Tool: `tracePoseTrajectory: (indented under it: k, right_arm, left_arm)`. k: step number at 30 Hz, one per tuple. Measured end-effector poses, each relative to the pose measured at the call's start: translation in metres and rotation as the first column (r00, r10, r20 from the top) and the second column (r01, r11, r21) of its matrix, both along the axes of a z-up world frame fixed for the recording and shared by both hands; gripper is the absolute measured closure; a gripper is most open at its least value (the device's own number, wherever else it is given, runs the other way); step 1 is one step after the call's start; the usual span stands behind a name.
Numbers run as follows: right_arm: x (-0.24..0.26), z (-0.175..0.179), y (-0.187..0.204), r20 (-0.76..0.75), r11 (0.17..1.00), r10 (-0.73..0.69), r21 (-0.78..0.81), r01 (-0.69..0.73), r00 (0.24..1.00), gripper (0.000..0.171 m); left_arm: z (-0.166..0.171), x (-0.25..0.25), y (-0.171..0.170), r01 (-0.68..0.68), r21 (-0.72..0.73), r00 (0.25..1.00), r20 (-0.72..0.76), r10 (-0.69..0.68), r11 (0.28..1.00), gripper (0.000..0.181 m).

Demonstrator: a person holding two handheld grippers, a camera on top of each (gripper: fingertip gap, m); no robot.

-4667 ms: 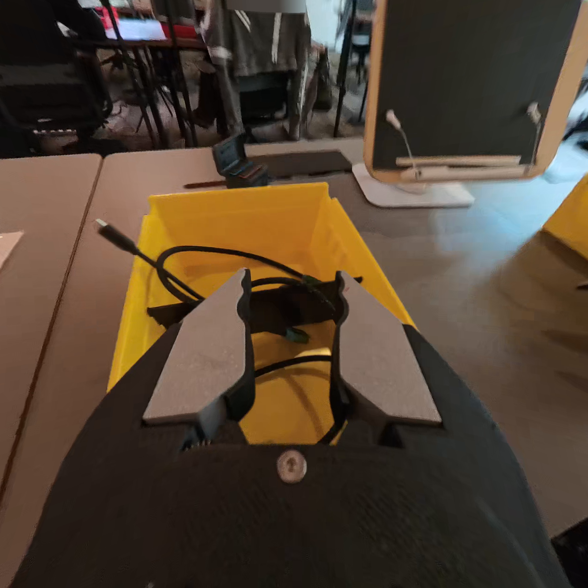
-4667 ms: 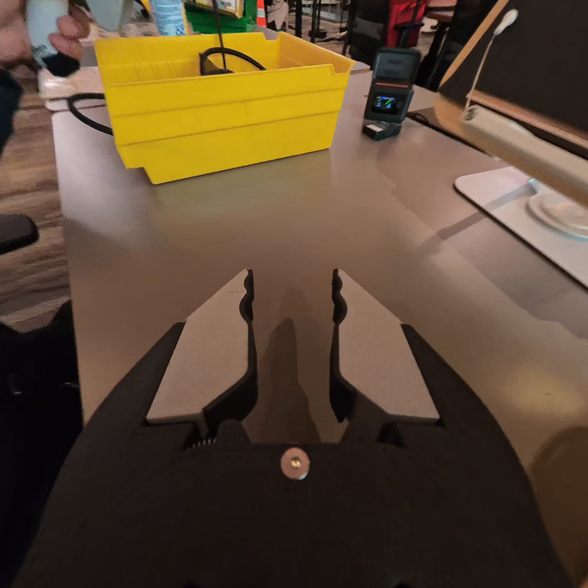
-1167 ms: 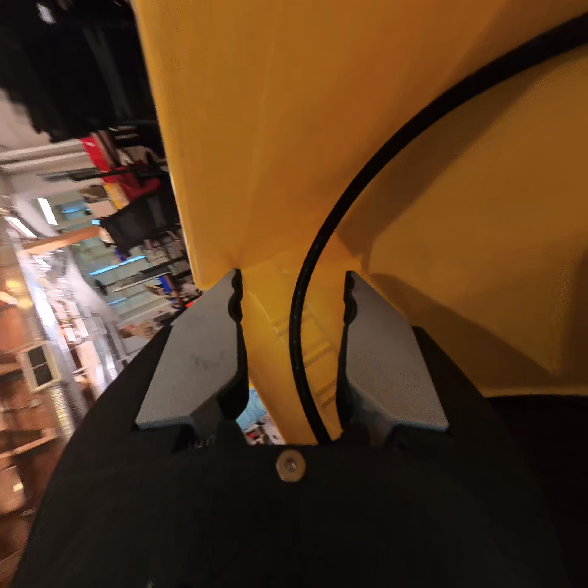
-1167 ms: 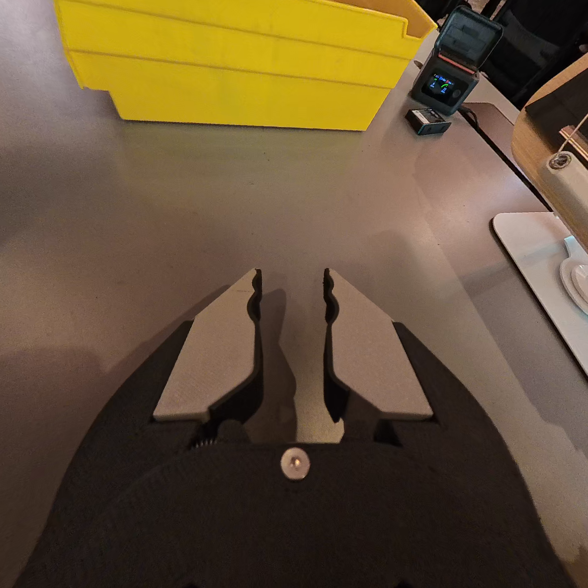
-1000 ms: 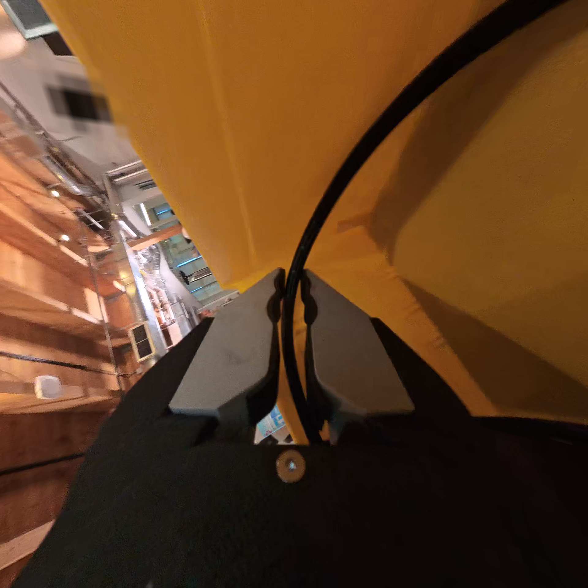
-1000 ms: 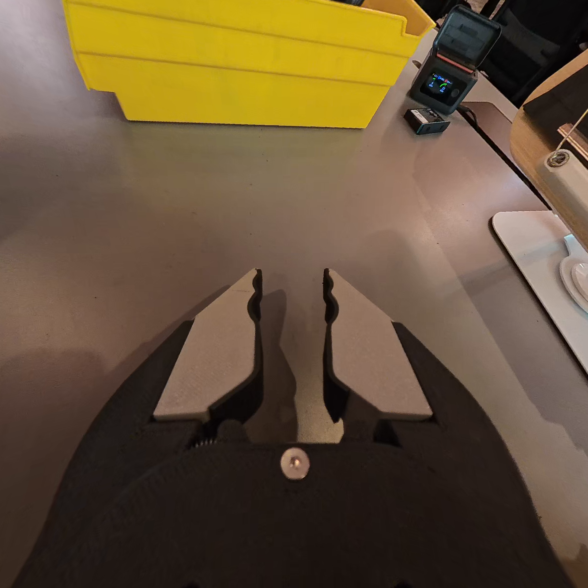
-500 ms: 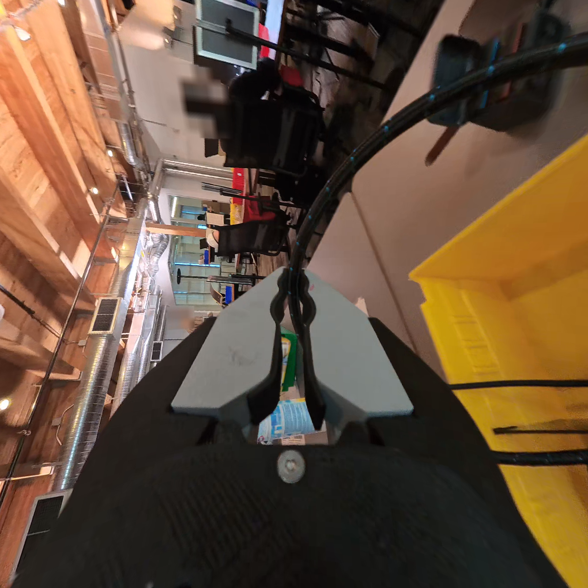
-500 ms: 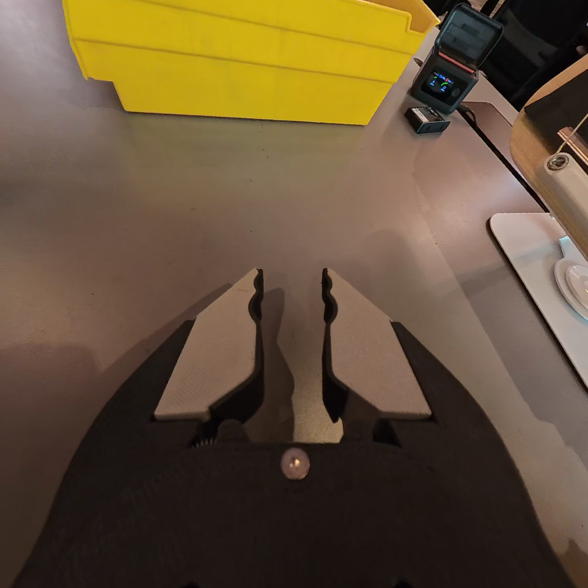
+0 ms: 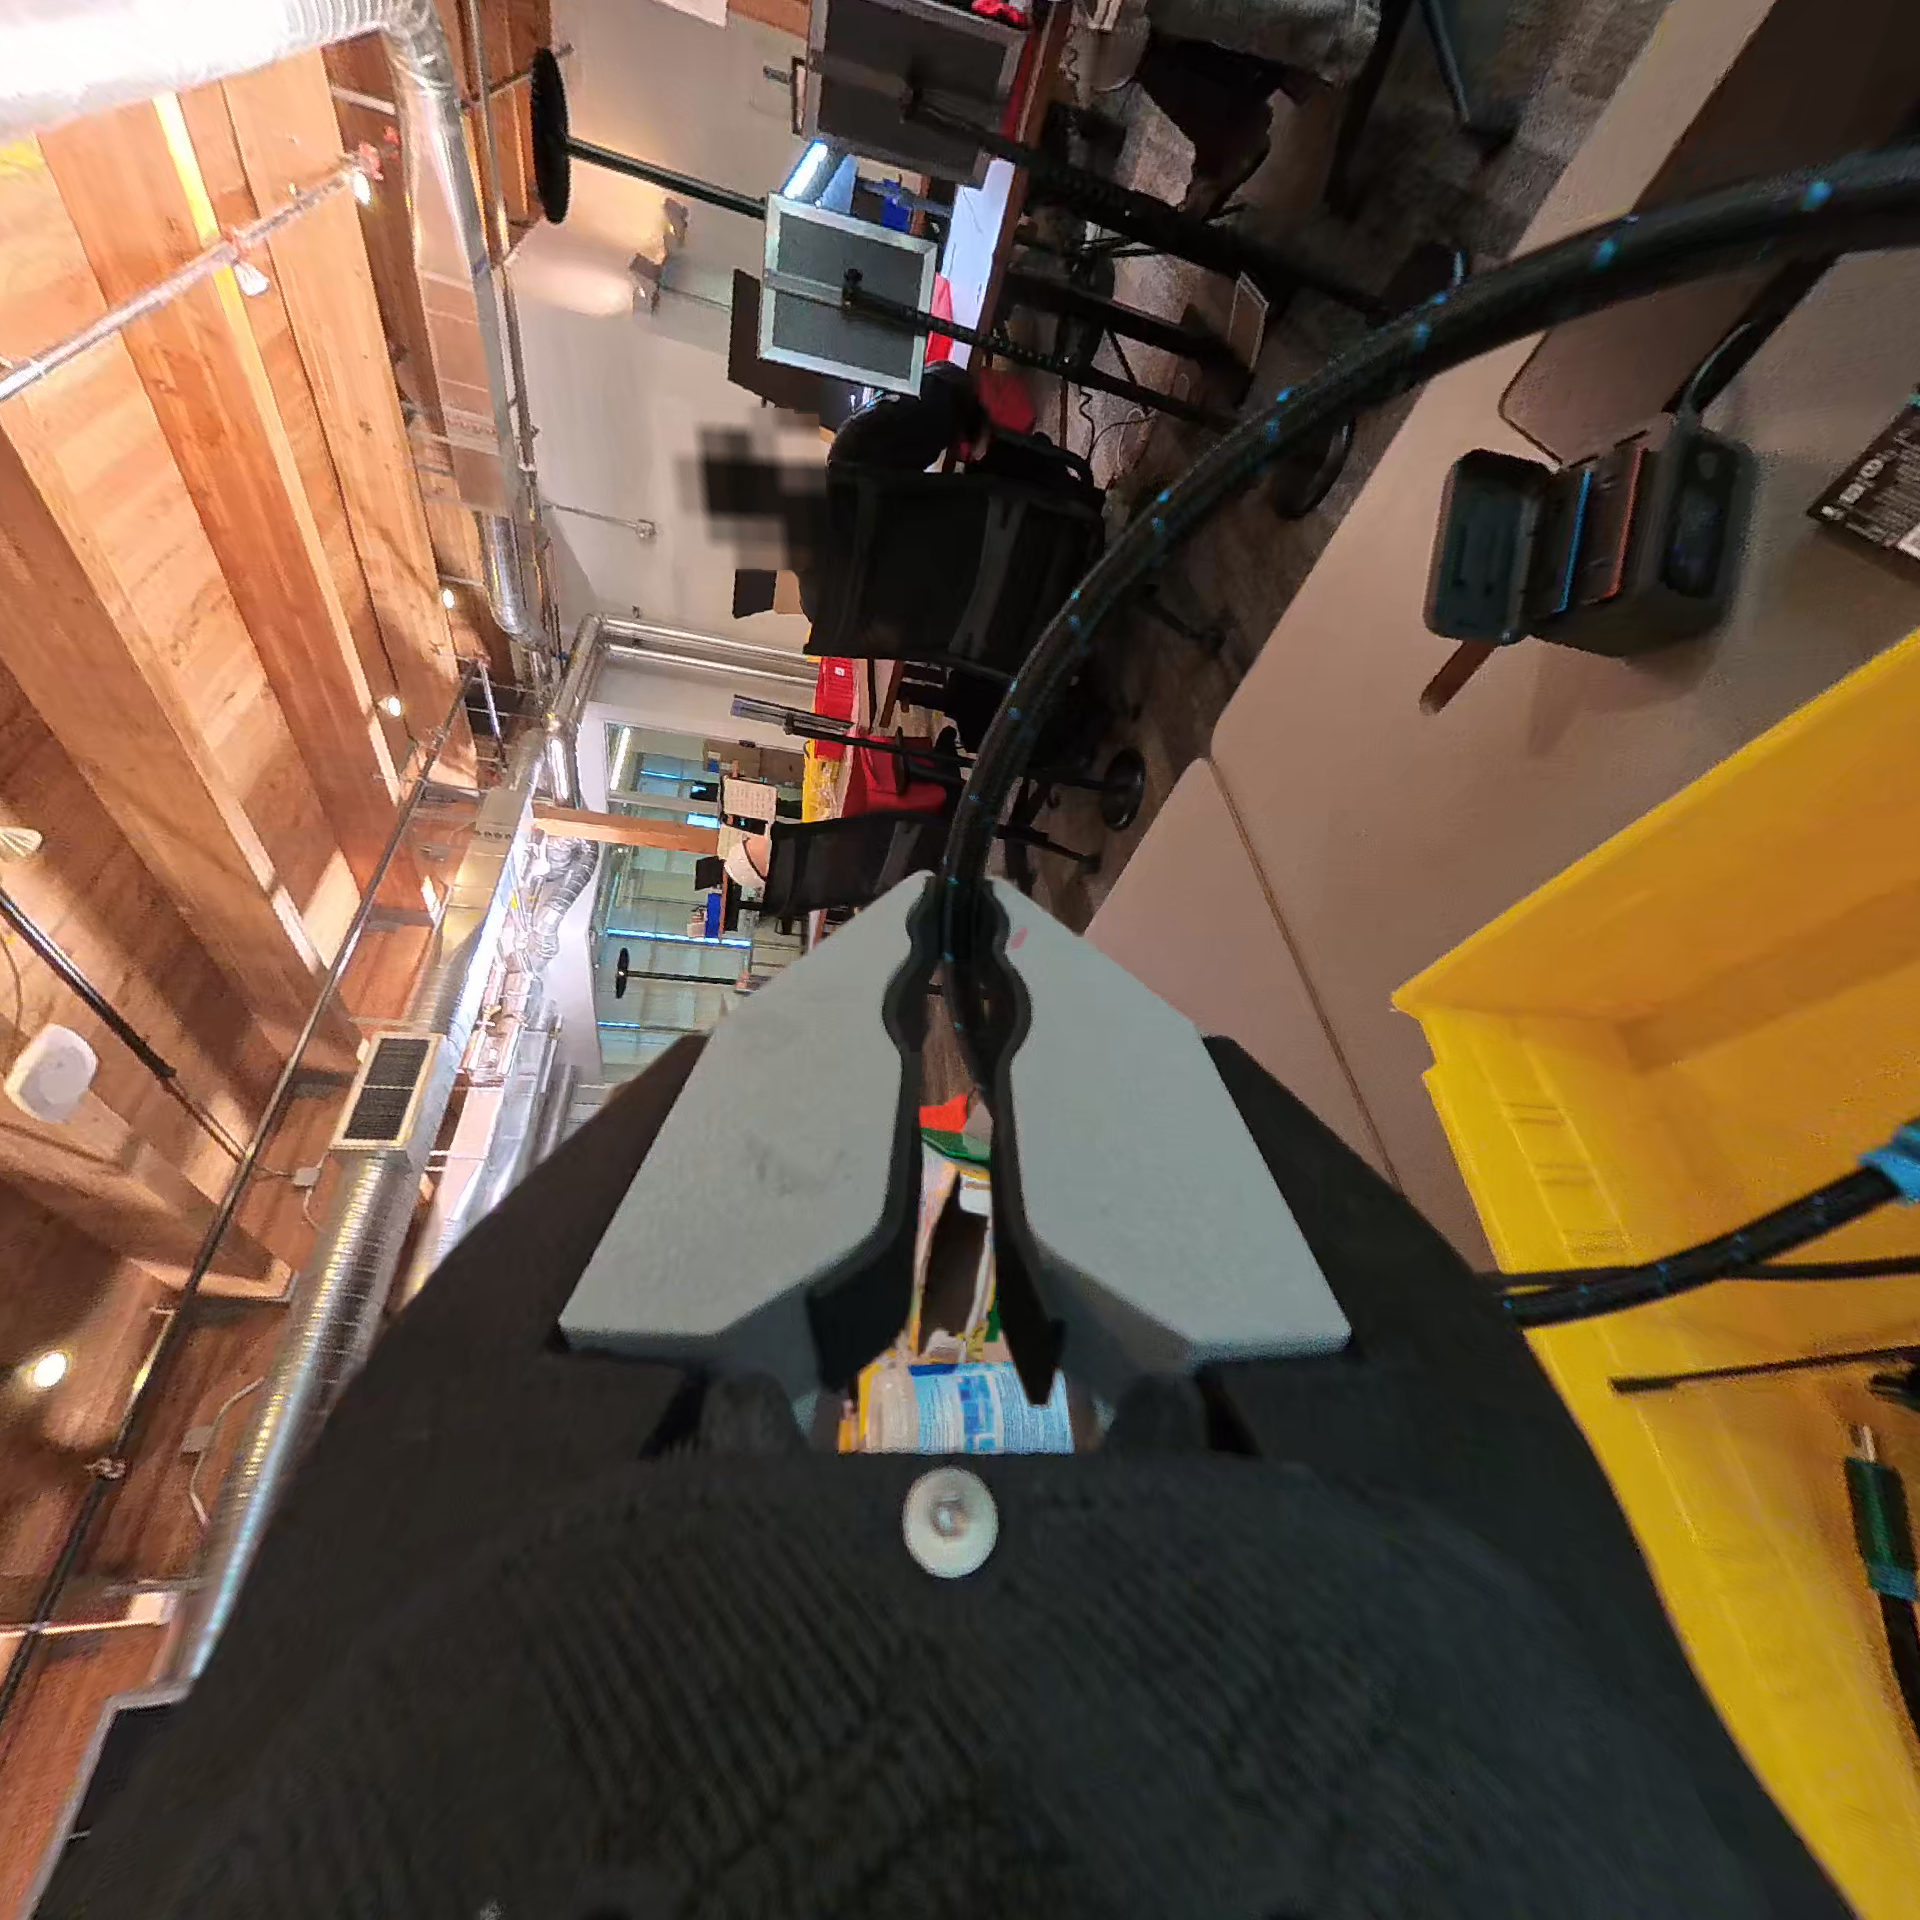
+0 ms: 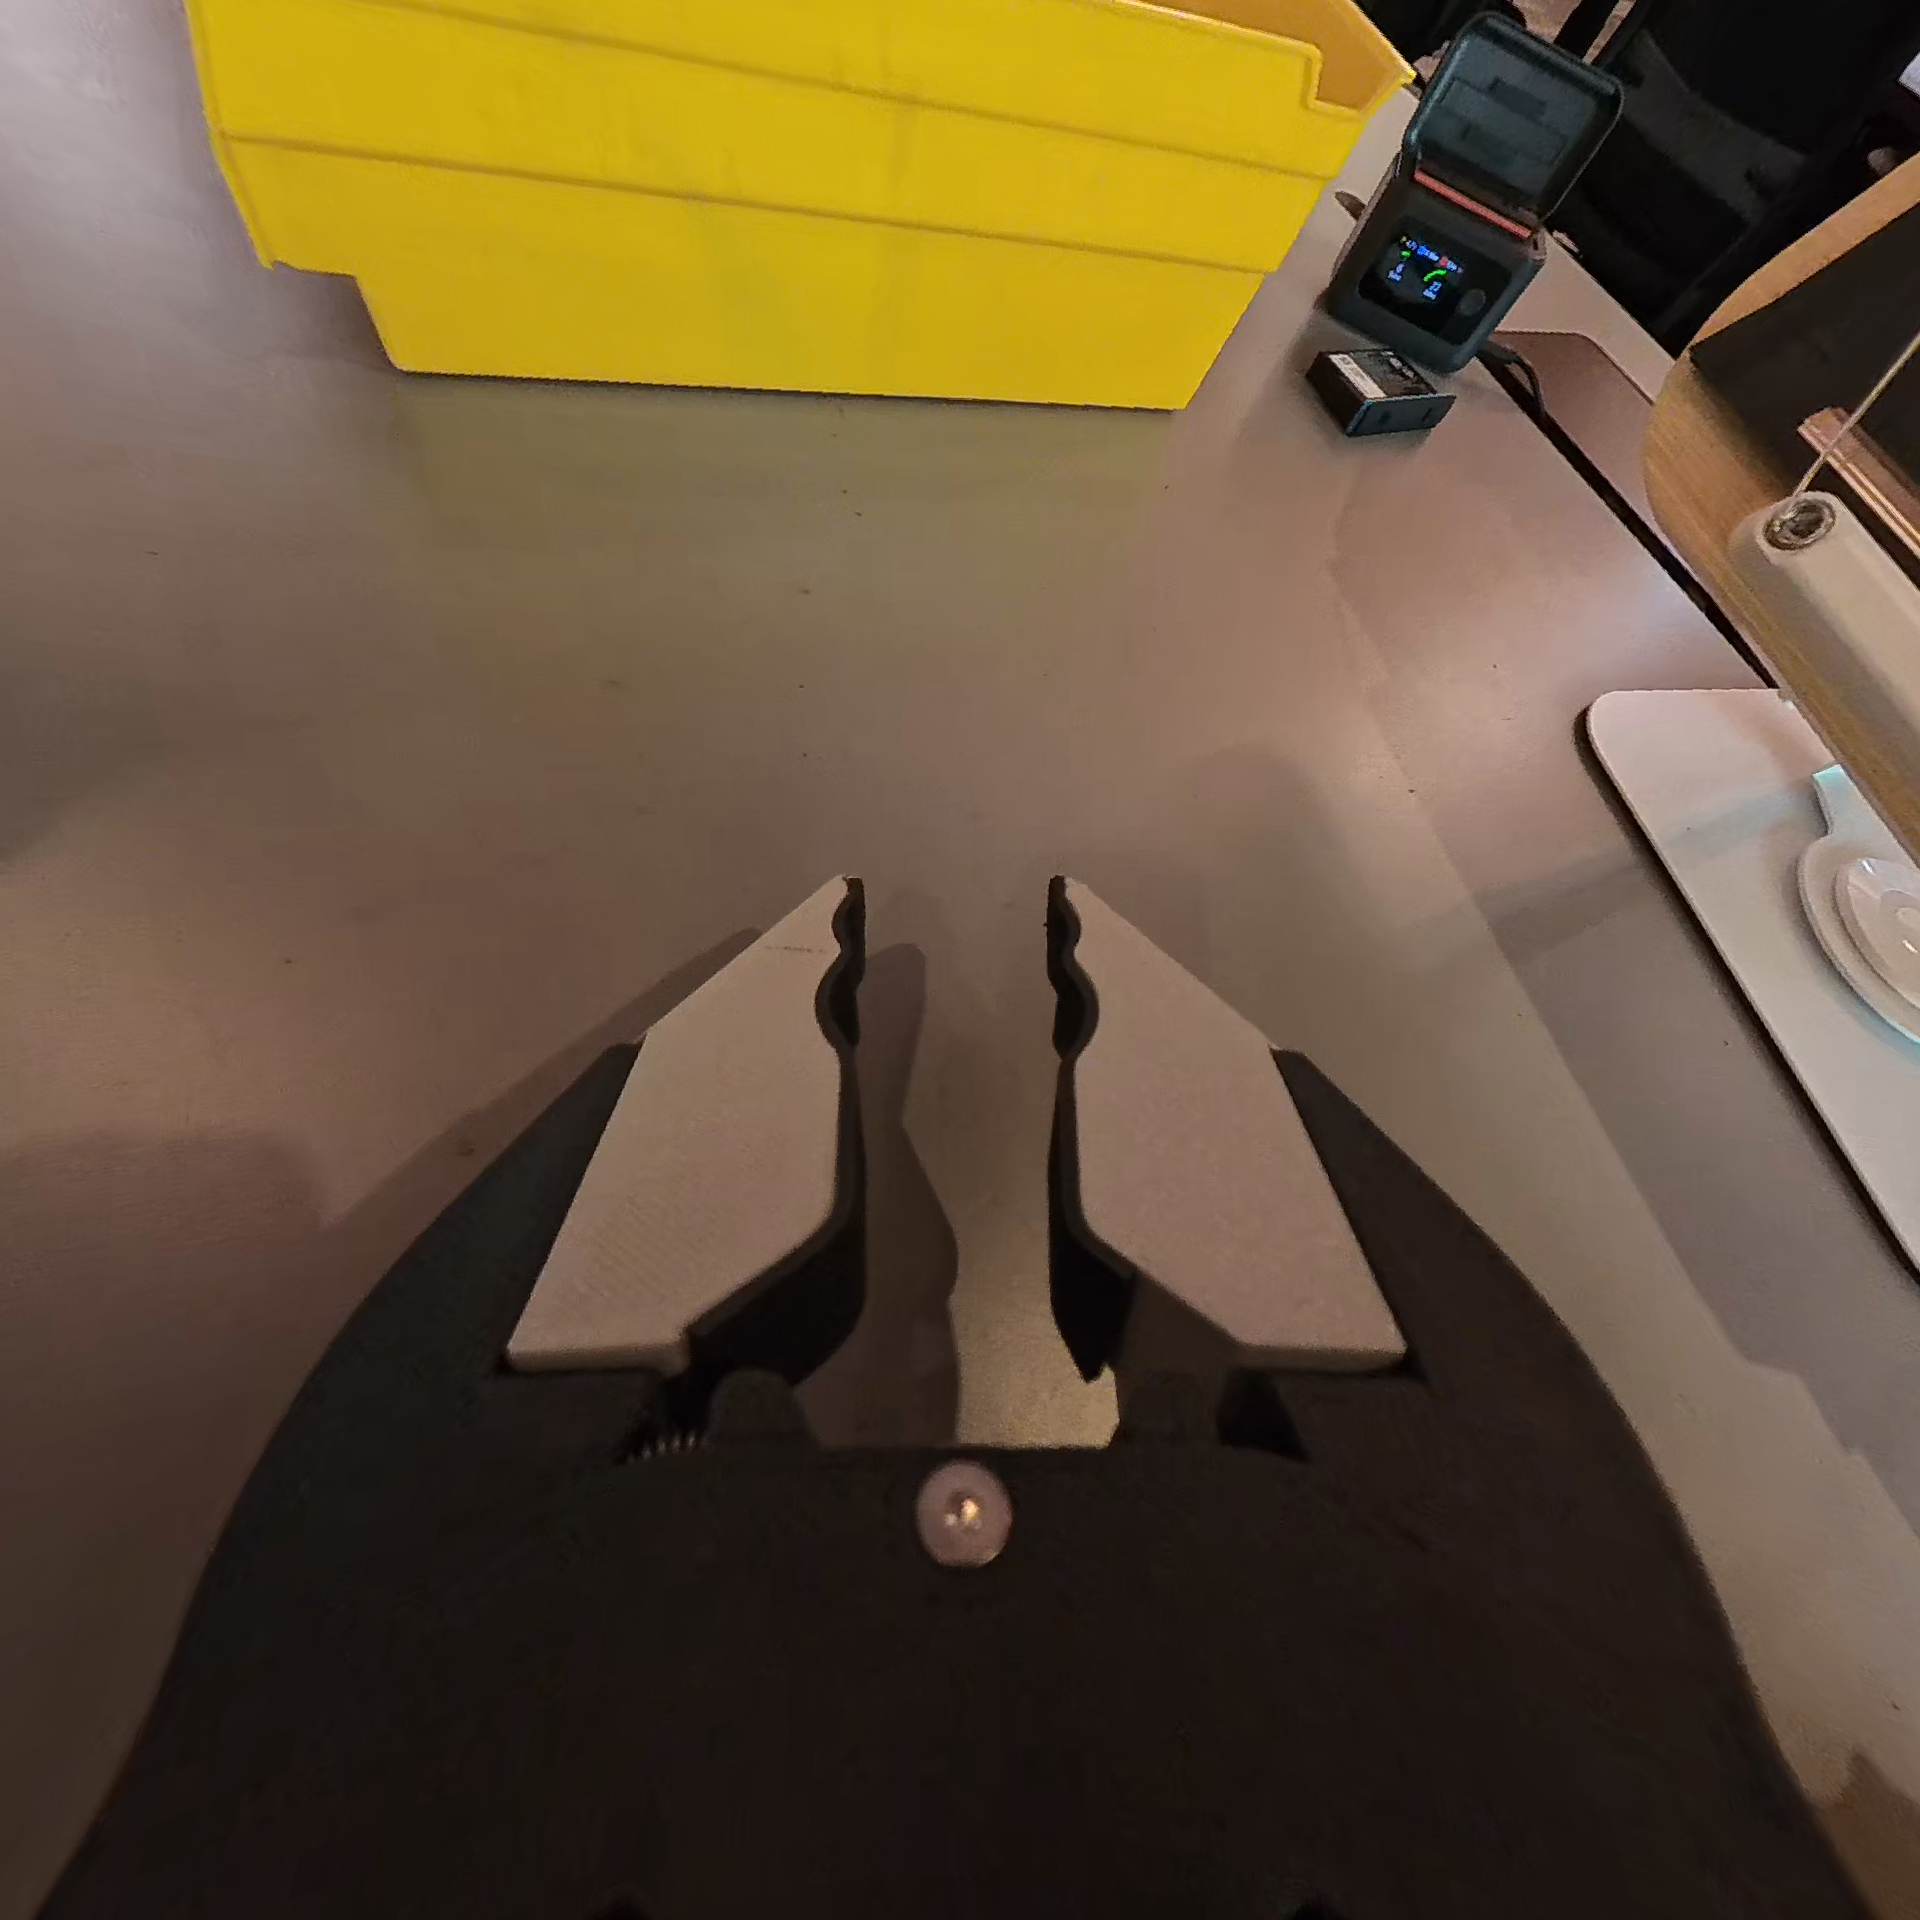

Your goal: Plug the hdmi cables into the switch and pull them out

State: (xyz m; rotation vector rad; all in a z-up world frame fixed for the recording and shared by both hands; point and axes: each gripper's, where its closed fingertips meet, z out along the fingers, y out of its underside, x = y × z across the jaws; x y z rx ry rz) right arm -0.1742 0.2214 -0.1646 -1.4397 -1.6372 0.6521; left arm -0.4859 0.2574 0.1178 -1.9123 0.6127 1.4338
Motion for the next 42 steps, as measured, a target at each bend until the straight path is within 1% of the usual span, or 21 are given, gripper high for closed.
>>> tracePoseTrajectory:
  k: [4,11,15,25,31,34,35,38,40,42]
  right_arm:
    - [0.000,-0.003,0.000,0.013,1.000,0.000,-0.001,0.000,1.000,0.138]
    - [0.000,-0.006,-0.002,0.026,1.000,0.007,0.000,-0.007,1.000,0.138]
    - [0.000,-0.005,-0.001,0.022,1.000,0.005,-0.002,-0.005,1.000,0.138]
    - [0.000,-0.002,0.001,0.013,1.000,-0.003,0.007,0.003,1.000,0.138]
    - [0.000,0.000,-0.001,0.006,1.000,0.002,0.014,-0.002,1.000,0.138]
    - [0.000,0.000,0.000,0.007,1.000,-0.004,0.012,0.004,1.000,0.138]
    - [0.000,0.000,0.001,0.004,1.000,-0.007,0.010,0.007,1.000,0.138]
    - [0.001,0.003,0.005,-0.010,1.000,-0.023,0.010,0.023,1.000,0.138]
    - [0.002,0.006,0.008,-0.024,0.999,-0.039,0.007,0.039,0.999,0.139]
    - [0.004,0.009,0.014,-0.038,0.998,-0.068,0.005,0.069,0.997,0.139]
  left_arm:
    - [-0.012,0.007,0.003,0.010,-0.039,1.000,-0.003,-0.010,0.999,0.178]
    - [-0.021,0.029,0.010,0.045,-0.074,0.999,-0.006,-0.046,0.996,0.178]
    - [-0.031,0.052,0.011,0.084,-0.112,0.996,-0.003,-0.085,0.990,0.178]
    - [-0.043,0.122,0.006,0.177,-0.204,0.979,-0.063,-0.194,0.963,0.177]
    - [-0.039,0.152,0.004,0.209,-0.217,0.964,-0.118,-0.238,0.954,0.177]
    - [-0.011,0.168,0.005,0.255,-0.103,0.946,-0.180,-0.270,0.961,0.177]
    - [-0.004,0.174,0.004,0.279,-0.075,0.943,-0.167,-0.288,0.957,0.177]
    - [0.004,0.196,0.002,0.359,-0.019,0.932,-0.035,-0.360,0.933,0.177]
    - [-0.002,0.202,-0.001,0.371,-0.044,0.929,0.013,-0.371,0.928,0.178]
    - [-0.011,0.207,-0.002,0.376,-0.081,0.927,0.024,-0.375,0.923,0.178]
